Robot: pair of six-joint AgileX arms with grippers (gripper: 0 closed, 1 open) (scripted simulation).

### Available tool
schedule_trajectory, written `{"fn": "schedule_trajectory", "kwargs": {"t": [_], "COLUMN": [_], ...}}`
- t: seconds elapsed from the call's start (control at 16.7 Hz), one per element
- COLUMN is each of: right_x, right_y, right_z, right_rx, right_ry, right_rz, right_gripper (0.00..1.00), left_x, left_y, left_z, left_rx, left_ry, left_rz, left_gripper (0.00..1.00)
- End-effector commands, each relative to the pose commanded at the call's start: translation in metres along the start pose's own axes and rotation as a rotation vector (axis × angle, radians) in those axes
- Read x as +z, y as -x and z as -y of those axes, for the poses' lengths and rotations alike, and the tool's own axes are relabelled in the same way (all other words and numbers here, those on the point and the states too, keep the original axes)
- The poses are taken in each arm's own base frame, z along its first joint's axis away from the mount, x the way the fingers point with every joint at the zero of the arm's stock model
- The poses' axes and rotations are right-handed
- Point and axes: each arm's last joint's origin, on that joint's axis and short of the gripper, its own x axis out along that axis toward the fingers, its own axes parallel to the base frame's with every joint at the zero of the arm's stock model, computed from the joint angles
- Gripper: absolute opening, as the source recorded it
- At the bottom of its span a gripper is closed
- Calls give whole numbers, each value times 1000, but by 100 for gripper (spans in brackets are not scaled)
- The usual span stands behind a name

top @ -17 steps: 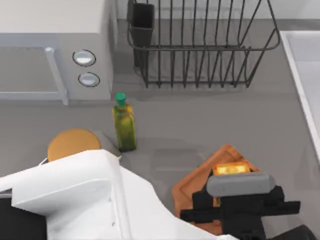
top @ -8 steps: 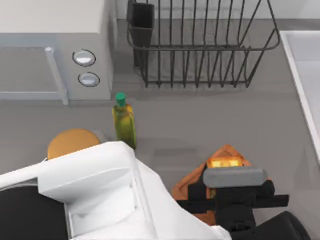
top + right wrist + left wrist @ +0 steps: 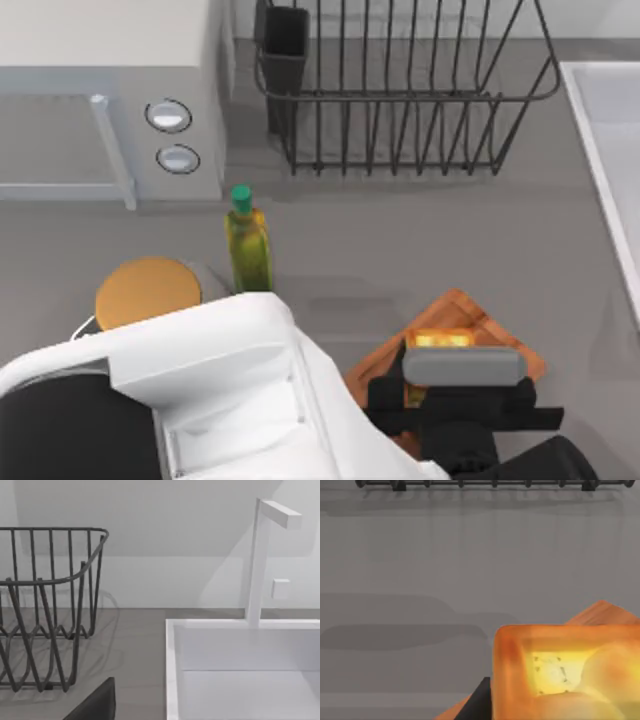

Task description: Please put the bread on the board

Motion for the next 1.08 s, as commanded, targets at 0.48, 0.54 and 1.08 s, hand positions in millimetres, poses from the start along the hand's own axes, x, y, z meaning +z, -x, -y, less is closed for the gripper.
{"fn": "schedule_trajectory", "kwargs": {"t": [0.48,0.54,1.08], "right_x": [0,0,0], "right_y": [0,0,0], "right_z": [0,0,0], "right_rx": [0,0,0], "right_ry": [0,0,0], "right_rz": [0,0,0], "right_gripper": [100,100,100], "left_x": [0,0,0], "left_y": [0,0,0], "left_z": [0,0,0], "left_rx": [0,0,0], "left_ry": [0,0,0], "left_rz": [0,0,0], "left_gripper": [60,68,100]}}
